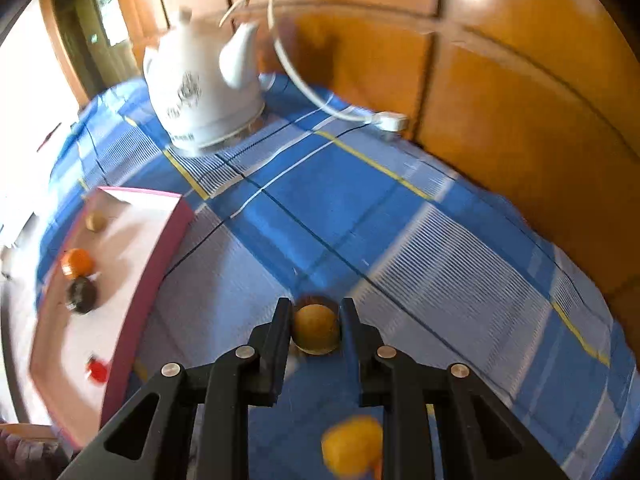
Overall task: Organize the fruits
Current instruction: 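Lift the wood slice with left tool while right tool grasps the small tan round fruit, then carry the wood slice into the tray and open left tool while right tool holds tan fruit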
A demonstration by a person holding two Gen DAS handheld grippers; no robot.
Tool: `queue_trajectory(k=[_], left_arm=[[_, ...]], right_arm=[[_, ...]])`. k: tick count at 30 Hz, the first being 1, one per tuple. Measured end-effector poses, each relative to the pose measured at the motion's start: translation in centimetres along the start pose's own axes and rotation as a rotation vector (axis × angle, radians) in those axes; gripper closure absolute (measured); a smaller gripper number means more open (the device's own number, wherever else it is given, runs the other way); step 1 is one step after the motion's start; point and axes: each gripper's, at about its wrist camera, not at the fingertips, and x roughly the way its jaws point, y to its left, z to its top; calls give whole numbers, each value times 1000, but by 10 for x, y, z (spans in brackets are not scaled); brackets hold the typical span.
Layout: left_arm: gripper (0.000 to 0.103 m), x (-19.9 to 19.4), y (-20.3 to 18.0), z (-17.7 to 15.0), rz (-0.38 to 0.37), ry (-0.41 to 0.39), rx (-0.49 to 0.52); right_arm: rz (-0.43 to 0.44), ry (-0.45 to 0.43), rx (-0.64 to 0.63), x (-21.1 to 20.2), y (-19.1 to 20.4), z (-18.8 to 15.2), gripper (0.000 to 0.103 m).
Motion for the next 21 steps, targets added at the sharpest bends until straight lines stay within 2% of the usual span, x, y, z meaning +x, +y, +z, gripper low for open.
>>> queue_trajectory(k=[4, 6, 10, 13, 15, 17, 21], left_arm=[[68, 0, 1, 0, -3, 2, -3], [68, 0, 1, 1, -1, 4, -2], [68, 1, -1, 2, 3, 12, 1], [68, 1, -3, 3, 14, 24, 20], [67, 2, -6, 4, 28, 35, 40], [68, 2, -7, 6, 28, 48, 44], [68, -4, -3, 10, 5, 85, 22]], right_arm=[[-2, -9, 83, -39, -28, -38, 79], [-36, 8, 143, -48, -47, -62, 79], [-97, 81, 259, -42, -76, -110, 79], [-111, 129, 294, -25, -83, -133, 79], [-115, 157, 295, -13, -82, -141, 79], [-127, 146, 263, -12, -78, -138, 79], [-96, 136, 275, -9, -81, -134, 79]])
